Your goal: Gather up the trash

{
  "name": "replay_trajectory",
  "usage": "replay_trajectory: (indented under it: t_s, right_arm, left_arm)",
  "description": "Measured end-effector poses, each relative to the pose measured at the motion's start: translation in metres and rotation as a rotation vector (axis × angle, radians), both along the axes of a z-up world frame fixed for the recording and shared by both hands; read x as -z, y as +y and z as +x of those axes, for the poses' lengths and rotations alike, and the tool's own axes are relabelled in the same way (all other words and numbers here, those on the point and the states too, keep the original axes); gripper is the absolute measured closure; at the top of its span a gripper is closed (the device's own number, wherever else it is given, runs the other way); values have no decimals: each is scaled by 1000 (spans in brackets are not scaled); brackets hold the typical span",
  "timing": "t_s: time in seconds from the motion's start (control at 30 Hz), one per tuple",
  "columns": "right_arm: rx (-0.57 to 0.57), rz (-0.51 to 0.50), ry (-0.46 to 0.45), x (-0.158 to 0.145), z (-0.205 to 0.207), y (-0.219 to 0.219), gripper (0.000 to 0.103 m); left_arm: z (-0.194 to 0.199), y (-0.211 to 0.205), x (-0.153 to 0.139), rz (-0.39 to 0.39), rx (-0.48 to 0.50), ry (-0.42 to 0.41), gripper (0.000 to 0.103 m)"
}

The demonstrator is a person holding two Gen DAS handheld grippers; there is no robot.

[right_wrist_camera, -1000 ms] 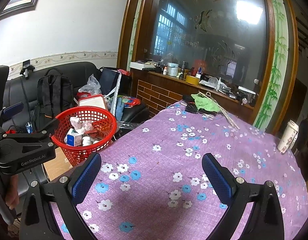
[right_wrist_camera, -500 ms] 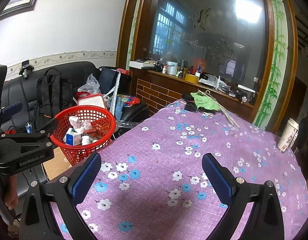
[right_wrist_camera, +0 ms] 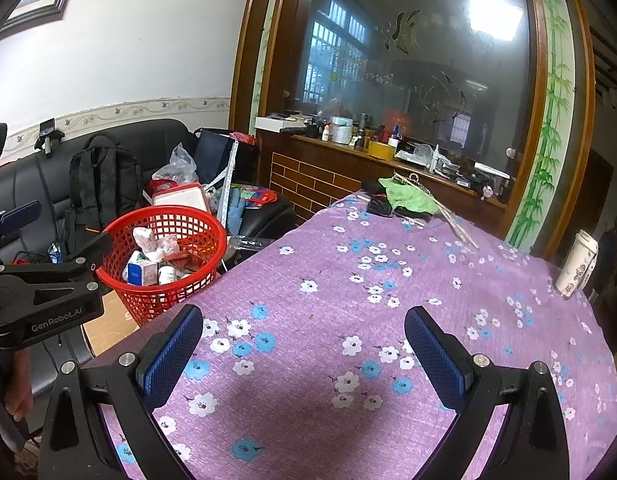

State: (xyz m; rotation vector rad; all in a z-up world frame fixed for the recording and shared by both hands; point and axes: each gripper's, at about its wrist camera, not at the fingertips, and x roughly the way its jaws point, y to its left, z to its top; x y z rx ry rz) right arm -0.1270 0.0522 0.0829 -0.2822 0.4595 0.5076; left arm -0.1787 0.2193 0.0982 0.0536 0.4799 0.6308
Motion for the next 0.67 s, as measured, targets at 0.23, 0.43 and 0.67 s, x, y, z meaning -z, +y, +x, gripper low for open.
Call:
replay_trajectory:
  t_s: [0.23, 0.43, 0.67]
  right_arm:
    - [10, 1, 5, 1, 1, -4, 1]
    - [32, 10, 12, 1, 2, -15, 1]
    - [207, 17, 96, 18, 23, -71, 0]
  left_arm:
    - [3, -5, -3, 0, 20, 1, 1]
    - [12, -18, -6, 8, 55, 16, 1]
    - [49, -61, -2, -125, 278, 124, 1]
